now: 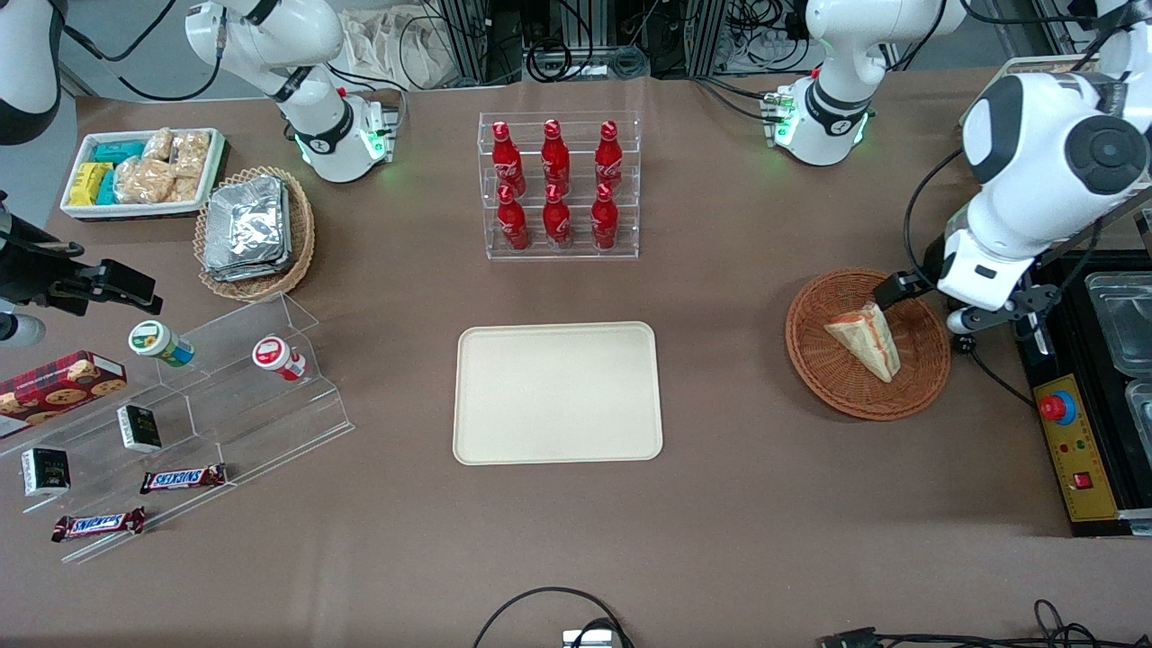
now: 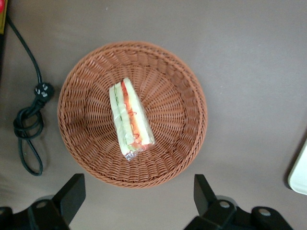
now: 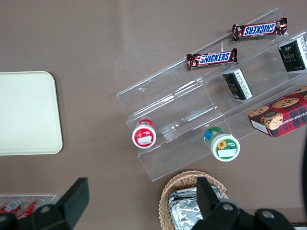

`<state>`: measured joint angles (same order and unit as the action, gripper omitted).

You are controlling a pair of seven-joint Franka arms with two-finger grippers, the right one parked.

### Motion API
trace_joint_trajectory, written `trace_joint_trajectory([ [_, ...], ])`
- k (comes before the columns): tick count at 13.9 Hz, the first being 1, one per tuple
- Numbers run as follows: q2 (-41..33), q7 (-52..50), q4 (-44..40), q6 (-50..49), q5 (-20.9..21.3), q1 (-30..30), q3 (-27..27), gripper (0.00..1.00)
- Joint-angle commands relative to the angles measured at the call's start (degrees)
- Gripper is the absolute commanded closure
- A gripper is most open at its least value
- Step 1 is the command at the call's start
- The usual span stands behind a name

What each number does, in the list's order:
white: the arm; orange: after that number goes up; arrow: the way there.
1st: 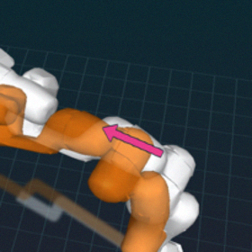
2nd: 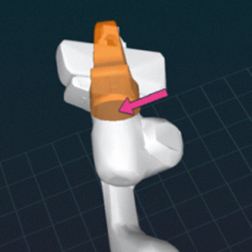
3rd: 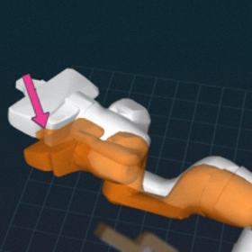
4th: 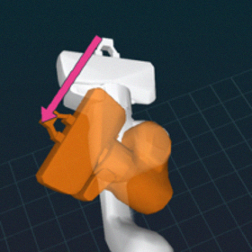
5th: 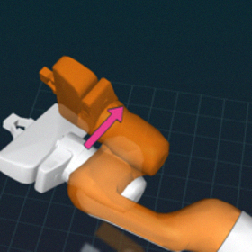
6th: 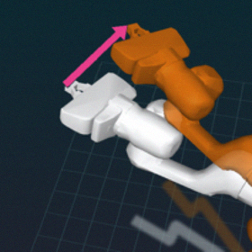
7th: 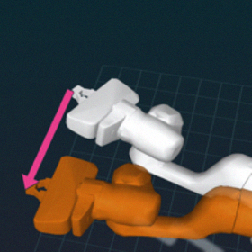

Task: Place sandwich from basket to tray
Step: 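Move the left gripper over the wicker basket above the wrapped sandwich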

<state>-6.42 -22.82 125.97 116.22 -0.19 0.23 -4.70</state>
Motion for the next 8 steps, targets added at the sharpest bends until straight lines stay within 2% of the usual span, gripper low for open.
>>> trace_joint_trajectory([
  [1, -2.72, -3.01, 5.15, 4.08, 0.28, -0.23, -0.40, 0.00],
  [8, -1.85, -6.35, 14.82, 18.50, 0.10, -0.93, -0.31, 0.00],
])
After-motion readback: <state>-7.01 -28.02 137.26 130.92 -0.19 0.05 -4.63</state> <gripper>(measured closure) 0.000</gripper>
